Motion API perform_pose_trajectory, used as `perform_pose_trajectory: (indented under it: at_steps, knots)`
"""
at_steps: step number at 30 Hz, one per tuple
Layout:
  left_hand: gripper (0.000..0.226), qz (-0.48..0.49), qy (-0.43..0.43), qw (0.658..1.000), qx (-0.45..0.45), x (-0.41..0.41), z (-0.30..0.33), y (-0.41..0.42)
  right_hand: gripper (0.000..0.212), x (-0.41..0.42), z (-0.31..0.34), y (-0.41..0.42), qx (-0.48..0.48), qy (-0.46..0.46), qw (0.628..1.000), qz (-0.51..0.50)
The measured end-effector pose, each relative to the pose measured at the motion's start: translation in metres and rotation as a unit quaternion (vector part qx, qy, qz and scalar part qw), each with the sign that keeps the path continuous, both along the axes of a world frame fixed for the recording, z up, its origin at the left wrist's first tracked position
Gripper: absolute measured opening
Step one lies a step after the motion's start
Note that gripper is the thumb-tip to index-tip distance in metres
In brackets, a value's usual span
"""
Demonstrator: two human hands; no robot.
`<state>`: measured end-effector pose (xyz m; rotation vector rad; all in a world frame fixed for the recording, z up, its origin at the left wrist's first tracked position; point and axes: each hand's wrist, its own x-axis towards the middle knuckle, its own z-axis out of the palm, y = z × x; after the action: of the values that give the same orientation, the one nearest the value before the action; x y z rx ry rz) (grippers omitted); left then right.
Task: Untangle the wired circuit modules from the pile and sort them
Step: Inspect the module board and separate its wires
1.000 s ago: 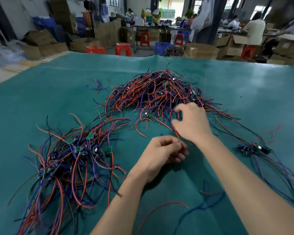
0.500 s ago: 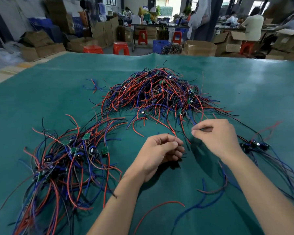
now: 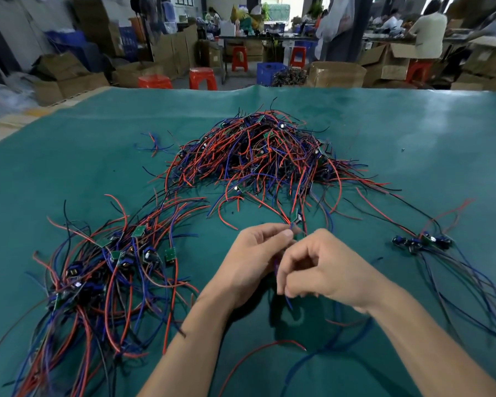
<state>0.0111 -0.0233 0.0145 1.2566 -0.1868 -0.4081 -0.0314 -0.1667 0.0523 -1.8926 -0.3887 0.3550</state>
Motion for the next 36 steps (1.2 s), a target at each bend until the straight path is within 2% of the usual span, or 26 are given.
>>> perform_pose_trajectory:
  at_steps: [4, 6, 7, 9, 11, 13, 16, 17, 20, 23, 26, 30, 36]
  knots:
    - [0.019, -0.001, -0.012, 1.0, 0.012, 0.0, -0.003, 0.001, 0.013, -0.003, 0.005, -0.009, 0.009, 0.066, 0.992, 0.109]
    - [0.013, -0.007, -0.021, 1.0, 0.02, 0.001, -0.004, 0.001, 0.013, -0.003, 0.009, -0.016, 0.08, 0.095, 0.985, 0.123]
    - [0.012, -0.015, -0.025, 0.999, 0.021, 0.001, -0.004, 0.001, 0.013, -0.001, 0.01, -0.02, 0.137, 0.103, 0.982, 0.084]
    - [0.015, -0.027, -0.031, 0.999, 0.028, 0.001, -0.003, 0.002, 0.007, 0.007, 0.011, -0.03, 0.238, 0.07, 0.965, -0.09]
    - [0.022, -0.027, -0.033, 0.998, 0.038, 0.0, -0.001, 0.002, 0.013, 0.015, 0.006, -0.039, 0.233, -0.006, 0.933, -0.273]
    - [0.025, -0.03, -0.037, 0.998, 0.046, 0.0, -0.001, 0.002, 0.012, 0.02, -0.003, -0.039, 0.167, -0.029, 0.924, -0.344]
    - [0.027, -0.048, -0.046, 0.997, 0.043, -0.003, 0.001, 0.002, 0.005, 0.02, -0.011, -0.027, 0.174, 0.054, 0.94, -0.289]
    - [0.028, -0.055, -0.047, 0.997, 0.041, -0.003, 0.002, 0.003, 0.007, 0.02, -0.012, -0.025, 0.204, 0.087, 0.936, -0.272]
    - [0.034, -0.072, -0.045, 0.996, 0.037, -0.005, 0.005, 0.003, 0.036, 0.02, -0.013, -0.024, 0.298, 0.133, 0.916, -0.232]
    - [0.023, -0.079, -0.034, 0.996, 0.02, -0.006, 0.005, 0.003, 0.028, 0.018, -0.012, -0.021, 0.326, 0.146, 0.911, -0.207]
    - [0.012, -0.101, -0.049, 0.994, -0.006, -0.006, 0.004, 0.003, 0.023, 0.018, -0.012, -0.017, 0.343, 0.114, 0.906, -0.219]
    - [0.017, -0.096, -0.074, 0.992, 0.026, -0.006, 0.001, 0.003, 0.03, 0.016, -0.012, -0.013, 0.311, 0.033, 0.915, -0.255]
    - [0.021, -0.073, -0.057, 0.996, 0.012, -0.005, 0.0, 0.002, 0.009, 0.018, -0.01, -0.019, 0.312, 0.017, 0.903, -0.295]
